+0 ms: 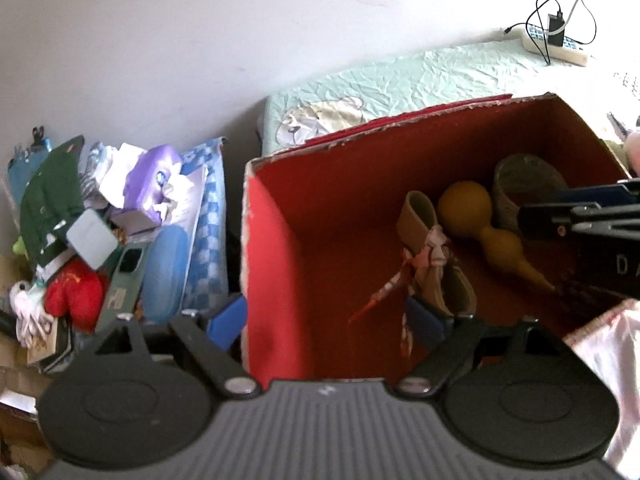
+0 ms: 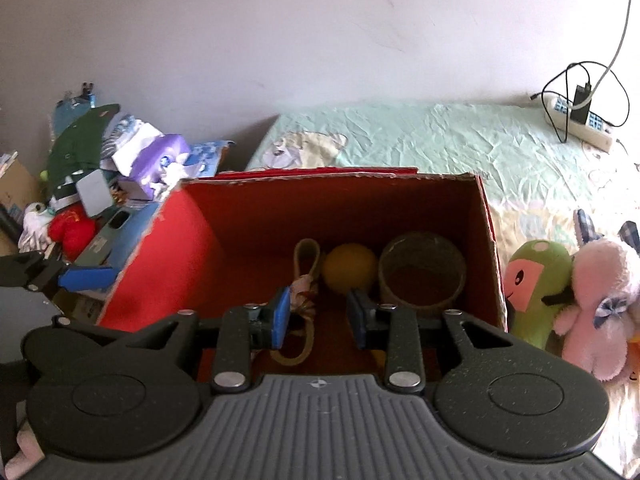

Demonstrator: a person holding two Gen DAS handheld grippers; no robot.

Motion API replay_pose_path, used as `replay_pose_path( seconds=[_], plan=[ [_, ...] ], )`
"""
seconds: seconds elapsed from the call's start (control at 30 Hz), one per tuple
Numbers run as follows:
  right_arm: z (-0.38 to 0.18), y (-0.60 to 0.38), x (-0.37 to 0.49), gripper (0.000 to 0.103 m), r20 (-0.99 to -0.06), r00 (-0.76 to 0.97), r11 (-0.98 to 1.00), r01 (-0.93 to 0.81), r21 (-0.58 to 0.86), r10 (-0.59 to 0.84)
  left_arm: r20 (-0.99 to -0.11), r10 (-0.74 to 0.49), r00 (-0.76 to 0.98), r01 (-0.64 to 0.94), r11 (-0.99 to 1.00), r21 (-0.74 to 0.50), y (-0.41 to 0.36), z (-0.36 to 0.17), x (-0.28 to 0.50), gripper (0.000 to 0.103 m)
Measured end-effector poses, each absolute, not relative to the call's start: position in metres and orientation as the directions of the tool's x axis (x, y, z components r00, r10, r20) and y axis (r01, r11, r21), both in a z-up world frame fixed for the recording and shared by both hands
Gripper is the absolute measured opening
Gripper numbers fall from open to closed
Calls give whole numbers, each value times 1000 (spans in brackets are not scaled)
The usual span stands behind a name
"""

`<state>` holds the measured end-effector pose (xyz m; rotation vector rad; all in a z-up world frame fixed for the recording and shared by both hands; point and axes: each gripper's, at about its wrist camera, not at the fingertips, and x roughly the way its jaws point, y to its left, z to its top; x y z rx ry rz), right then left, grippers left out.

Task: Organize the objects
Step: 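Move the right tool down toward the red floral gift box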

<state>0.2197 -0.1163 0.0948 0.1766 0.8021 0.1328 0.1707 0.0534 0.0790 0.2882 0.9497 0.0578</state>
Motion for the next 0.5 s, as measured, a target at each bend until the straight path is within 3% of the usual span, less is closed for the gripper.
replay_pose_path(
  seconds=[0.5],
  plan=[
    [104,-111,173,35,-671,687,950,-100,294,280,-769,175,615,67,960,272,44,97,112,89]
  ],
)
